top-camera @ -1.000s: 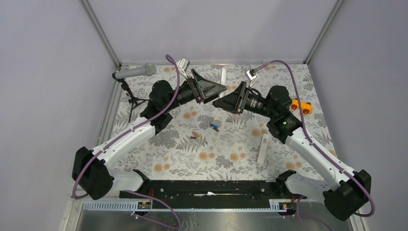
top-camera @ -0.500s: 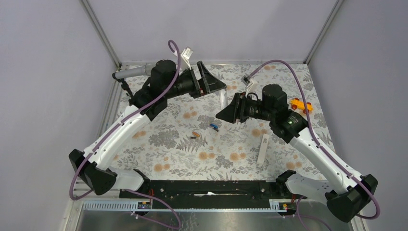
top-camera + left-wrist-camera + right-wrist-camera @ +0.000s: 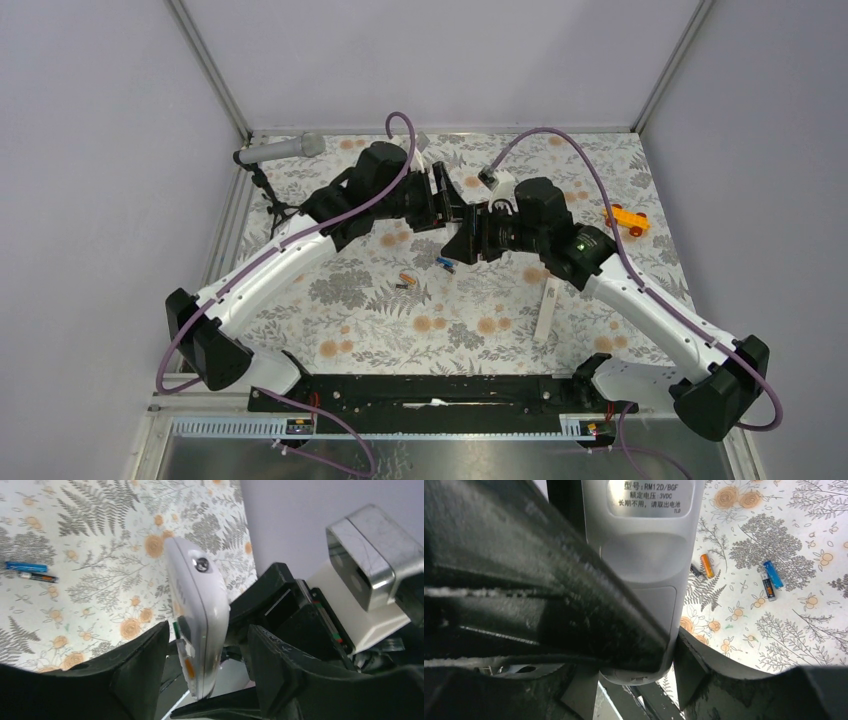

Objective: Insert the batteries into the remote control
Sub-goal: Turn over the remote control at the center of the board.

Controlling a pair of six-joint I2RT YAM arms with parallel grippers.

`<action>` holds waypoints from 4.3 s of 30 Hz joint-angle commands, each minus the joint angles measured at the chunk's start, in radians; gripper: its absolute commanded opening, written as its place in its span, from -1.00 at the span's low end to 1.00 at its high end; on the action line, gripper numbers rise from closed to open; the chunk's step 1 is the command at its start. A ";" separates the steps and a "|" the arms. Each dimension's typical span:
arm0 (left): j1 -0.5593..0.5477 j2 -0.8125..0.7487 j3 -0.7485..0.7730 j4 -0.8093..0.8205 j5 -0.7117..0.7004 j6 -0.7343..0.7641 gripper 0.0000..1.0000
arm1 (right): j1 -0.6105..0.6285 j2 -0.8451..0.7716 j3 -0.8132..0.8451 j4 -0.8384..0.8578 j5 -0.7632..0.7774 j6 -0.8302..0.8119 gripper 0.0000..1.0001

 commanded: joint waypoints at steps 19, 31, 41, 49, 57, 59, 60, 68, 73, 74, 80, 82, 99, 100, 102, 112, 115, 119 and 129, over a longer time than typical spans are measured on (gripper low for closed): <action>0.011 -0.089 -0.119 0.123 -0.158 -0.096 0.28 | 0.018 -0.015 -0.002 0.026 0.000 -0.038 -0.69; 0.013 -0.105 -0.163 0.161 -0.177 -0.016 -1.00 | 0.016 -0.007 -0.006 -0.007 0.059 0.009 0.72; 0.079 -0.309 -0.477 0.529 -0.184 0.010 -1.00 | -0.025 -0.300 -0.251 0.185 0.204 0.626 0.82; 0.079 -0.348 -0.554 0.727 -0.221 -0.031 -1.00 | -0.025 -0.312 -0.392 0.543 0.096 0.937 -0.14; 0.080 -0.354 -0.559 0.750 -0.182 -0.059 -1.00 | -0.025 -0.289 -0.354 0.489 0.143 0.866 0.67; 0.080 -0.356 -0.564 0.762 -0.171 -0.094 -1.00 | -0.024 -0.293 -0.351 0.459 0.166 0.828 0.86; 0.080 -0.356 -0.565 0.766 -0.161 -0.120 -1.00 | -0.024 -0.291 -0.355 0.465 0.164 0.821 0.92; 0.080 -0.355 -0.676 1.008 -0.110 -0.492 -1.00 | -0.023 -0.213 -0.392 0.811 0.077 0.936 0.91; 0.079 -0.359 -0.672 1.045 -0.116 -0.559 -1.00 | -0.023 -0.151 -0.337 0.828 0.040 0.956 0.40; 0.079 -0.363 -0.667 1.042 -0.116 -0.562 -1.00 | -0.022 -0.144 -0.342 0.846 0.035 0.971 0.26; 0.081 -0.377 -0.660 1.046 -0.112 -0.604 -0.46 | -0.024 -0.180 -0.403 0.929 0.076 1.022 -0.56; 0.090 -0.367 -0.653 1.073 -0.084 -0.627 -0.11 | -0.023 -0.190 -0.409 0.926 0.086 1.022 -0.74; 0.135 -0.340 -0.563 0.978 0.002 -0.558 -0.08 | -0.023 -0.202 -0.438 0.926 0.054 1.034 -0.85; 0.135 -0.339 -0.563 0.971 0.005 -0.554 -0.11 | -0.023 -0.199 -0.436 0.922 0.050 1.032 -0.84; 0.135 -0.343 -0.565 0.947 0.000 -0.544 -0.25 | -0.024 -0.194 -0.436 0.919 0.048 1.032 -0.83; 0.135 -0.362 -0.540 0.891 -0.031 -0.389 -1.00 | -0.024 -0.254 -0.426 0.740 0.104 0.962 0.83; 0.136 -0.398 -0.534 0.846 -0.071 -0.230 -1.00 | -0.025 -0.354 -0.434 0.628 0.210 0.876 0.99; 0.137 -0.420 -0.518 0.781 -0.136 -0.066 -1.00 | -0.027 -0.430 -0.475 0.580 0.264 0.881 0.81; 0.137 -0.398 -0.498 0.780 -0.131 -0.039 -1.00 | -0.026 -0.367 -0.458 0.716 0.148 0.930 -0.24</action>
